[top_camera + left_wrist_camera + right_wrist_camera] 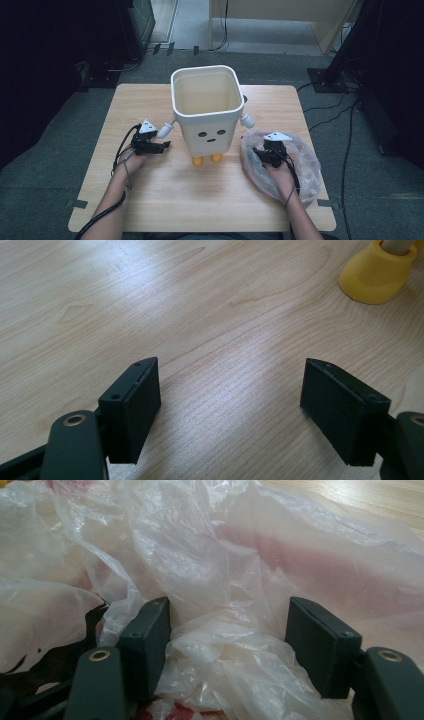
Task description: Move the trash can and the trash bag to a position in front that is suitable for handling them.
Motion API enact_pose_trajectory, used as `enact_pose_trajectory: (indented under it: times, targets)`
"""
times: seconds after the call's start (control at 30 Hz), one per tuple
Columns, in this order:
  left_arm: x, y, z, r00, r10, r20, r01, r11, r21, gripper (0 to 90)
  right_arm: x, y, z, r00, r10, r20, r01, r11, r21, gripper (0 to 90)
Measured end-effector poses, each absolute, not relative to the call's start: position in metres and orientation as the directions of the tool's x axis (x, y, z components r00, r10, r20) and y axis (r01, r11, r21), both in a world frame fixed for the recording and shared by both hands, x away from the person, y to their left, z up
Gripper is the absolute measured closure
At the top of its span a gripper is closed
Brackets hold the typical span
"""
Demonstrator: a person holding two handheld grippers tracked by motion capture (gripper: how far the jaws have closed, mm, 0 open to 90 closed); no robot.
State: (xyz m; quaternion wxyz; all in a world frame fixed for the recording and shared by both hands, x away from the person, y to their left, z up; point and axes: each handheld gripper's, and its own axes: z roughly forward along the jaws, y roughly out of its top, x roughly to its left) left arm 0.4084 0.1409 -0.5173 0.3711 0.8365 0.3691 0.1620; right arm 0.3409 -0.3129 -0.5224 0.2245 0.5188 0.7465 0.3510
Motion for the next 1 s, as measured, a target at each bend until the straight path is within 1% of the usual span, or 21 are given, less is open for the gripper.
enact_pose_trajectory:
  times: [0.4, 0.77, 1.0]
  targets:
    - [0.409, 0.1405, -0.5174, 0.675, 0.738, -0.002, 0.497, -0.453, 0.74, 24.0, 0.3412, -0.313, -0.5224, -0.359, 0.933, 0.028, 0.618, 0.215, 0.756, 33.6]
    - [0.4126, 0.1369, -0.5176, 0.674, 0.738, -0.003, 0.499, -0.453, 0.738, 21.2, 0.3397, -0.3132, -0.5225, -0.358, 0.933, 0.03, 0.619, 0.213, 0.756, 33.2]
    - [0.4156, 0.1347, -0.5176, 0.675, 0.738, -0.002, 0.5, -0.455, 0.737, 21.1, 0.3368, -0.3141, -0.5225, -0.362, 0.932, 0.029, 0.618, 0.217, 0.756, 32.9]
